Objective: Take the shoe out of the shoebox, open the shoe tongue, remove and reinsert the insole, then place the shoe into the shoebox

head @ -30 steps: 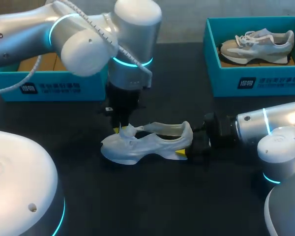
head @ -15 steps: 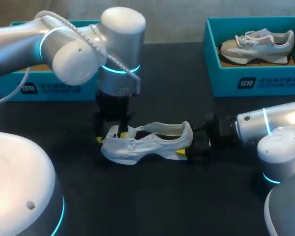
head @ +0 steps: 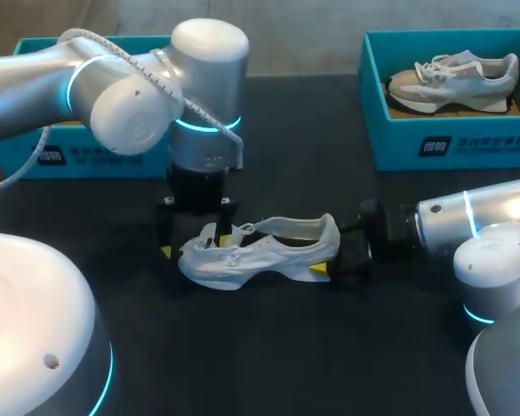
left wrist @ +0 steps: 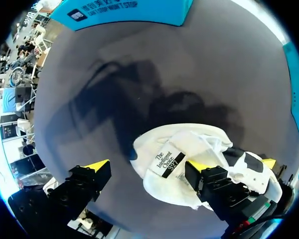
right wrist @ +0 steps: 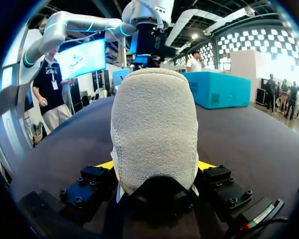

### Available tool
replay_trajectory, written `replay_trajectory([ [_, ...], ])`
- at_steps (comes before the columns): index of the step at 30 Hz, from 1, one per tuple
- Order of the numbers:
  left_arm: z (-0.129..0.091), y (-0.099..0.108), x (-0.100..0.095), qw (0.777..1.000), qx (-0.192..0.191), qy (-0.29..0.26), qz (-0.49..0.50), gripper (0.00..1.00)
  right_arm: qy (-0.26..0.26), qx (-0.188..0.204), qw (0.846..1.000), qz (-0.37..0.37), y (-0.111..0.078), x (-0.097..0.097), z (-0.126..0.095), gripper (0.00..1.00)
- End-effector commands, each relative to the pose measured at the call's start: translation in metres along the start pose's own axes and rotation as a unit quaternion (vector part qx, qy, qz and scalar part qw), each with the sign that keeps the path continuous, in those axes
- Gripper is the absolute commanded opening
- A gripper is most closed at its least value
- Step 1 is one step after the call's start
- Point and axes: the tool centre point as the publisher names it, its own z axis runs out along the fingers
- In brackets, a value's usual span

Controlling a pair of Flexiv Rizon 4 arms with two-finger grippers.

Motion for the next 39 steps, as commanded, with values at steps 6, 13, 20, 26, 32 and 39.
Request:
replay_trajectory([
  [6, -0.035, 0.000, -0.002, 0.998, 0.037, 0.032, 0.050, 1.00, -0.001, 0.001, 1.000, 0.000, -0.001, -0.001, 0.004, 0.00],
  [13, -0.062, -0.003, 0.010, 0.989, 0.071, 0.052, 0.122, 1.00, -0.001, 0.001, 1.000, 0.000, -0.001, -0.001, 0.004, 0.00],
  [20, -0.098, -0.006, 0.023, 0.950, 0.116, 0.082, 0.279, 1.00, -0.001, 0.001, 1.000, 0.000, -0.001, -0.001, 0.004, 0.00],
  [26, -0.116, -0.008, 0.034, 0.878, 0.135, 0.067, 0.453, 1.00, -0.001, 0.001, 1.000, 0.000, -0.001, -0.001, 0.004, 0.00],
  [32, -0.120, -0.012, 0.043, 0.804, 0.131, 0.044, 0.579, 1.00, -0.001, 0.001, 1.000, 0.000, -0.001, -0.001, 0.004, 0.00],
  [39, -0.129, -0.017, 0.057, 0.731, 0.134, 0.091, 0.663, 0.00, -0.001, 0.001, 1.000, 0.000, -0.001, -0.001, 0.004, 0.00],
])
